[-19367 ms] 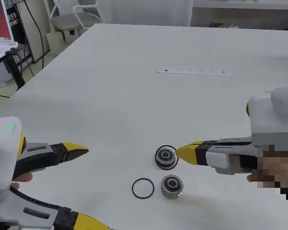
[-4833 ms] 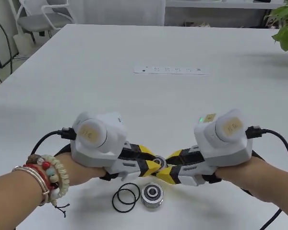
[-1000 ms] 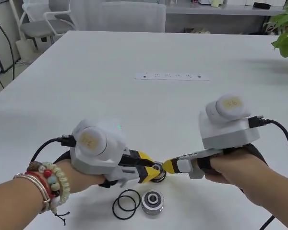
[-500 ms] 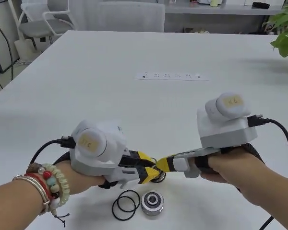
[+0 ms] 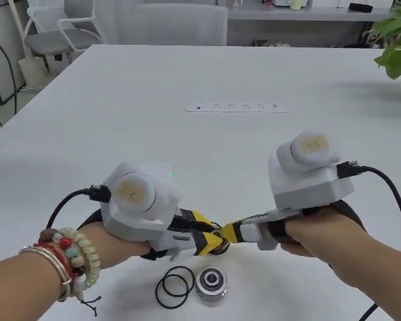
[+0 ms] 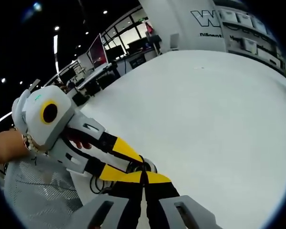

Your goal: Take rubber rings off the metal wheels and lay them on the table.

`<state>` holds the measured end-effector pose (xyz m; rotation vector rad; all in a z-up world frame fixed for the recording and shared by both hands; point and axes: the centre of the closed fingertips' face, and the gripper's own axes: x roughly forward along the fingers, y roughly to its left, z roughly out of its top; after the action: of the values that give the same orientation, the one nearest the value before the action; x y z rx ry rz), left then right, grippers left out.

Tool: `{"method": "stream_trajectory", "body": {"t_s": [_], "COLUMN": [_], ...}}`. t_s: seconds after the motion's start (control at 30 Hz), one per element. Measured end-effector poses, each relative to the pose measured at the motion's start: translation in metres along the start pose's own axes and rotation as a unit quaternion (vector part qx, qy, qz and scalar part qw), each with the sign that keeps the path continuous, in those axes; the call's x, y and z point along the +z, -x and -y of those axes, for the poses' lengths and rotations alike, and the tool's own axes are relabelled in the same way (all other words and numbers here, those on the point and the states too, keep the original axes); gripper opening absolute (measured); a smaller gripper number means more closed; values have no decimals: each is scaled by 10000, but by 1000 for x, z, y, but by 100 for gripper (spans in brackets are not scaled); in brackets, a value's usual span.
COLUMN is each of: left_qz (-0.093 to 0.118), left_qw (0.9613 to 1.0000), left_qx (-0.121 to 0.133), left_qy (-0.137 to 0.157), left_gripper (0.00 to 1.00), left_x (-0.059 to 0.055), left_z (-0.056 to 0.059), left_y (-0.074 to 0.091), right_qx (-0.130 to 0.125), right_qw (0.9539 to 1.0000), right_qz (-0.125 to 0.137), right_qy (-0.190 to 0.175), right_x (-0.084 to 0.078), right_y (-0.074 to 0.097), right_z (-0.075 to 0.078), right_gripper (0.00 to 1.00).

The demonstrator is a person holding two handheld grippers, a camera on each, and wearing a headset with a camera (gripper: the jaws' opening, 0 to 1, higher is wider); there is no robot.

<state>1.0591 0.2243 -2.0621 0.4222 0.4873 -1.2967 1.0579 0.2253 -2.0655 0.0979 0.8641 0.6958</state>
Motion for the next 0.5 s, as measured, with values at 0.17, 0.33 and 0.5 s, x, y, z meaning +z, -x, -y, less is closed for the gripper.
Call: {"method": "stream_trajectory", "body": {"t_s": [0.17, 0.33, 0.5], "left_qz": [44, 243, 346], "left_qw": [10000, 9996, 9991], "left_qx": [-31, -1, -178], "left_qy": [25, 166, 168], "left_gripper": [13, 20, 36], "left_x": [7, 24, 39], "left_z": [-2, -7, 0], "left_y": [6, 17, 28], "right_qx": [-18, -148, -174], "right_qw": [10000, 9999, 9994], "right_qz": [22, 83, 214], "right_qy": [-23, -34, -190], "right_x": [1, 3, 8], "right_y": [2, 6, 12], "right_z": [1, 8, 12], "right_gripper": [0, 0, 0]}}
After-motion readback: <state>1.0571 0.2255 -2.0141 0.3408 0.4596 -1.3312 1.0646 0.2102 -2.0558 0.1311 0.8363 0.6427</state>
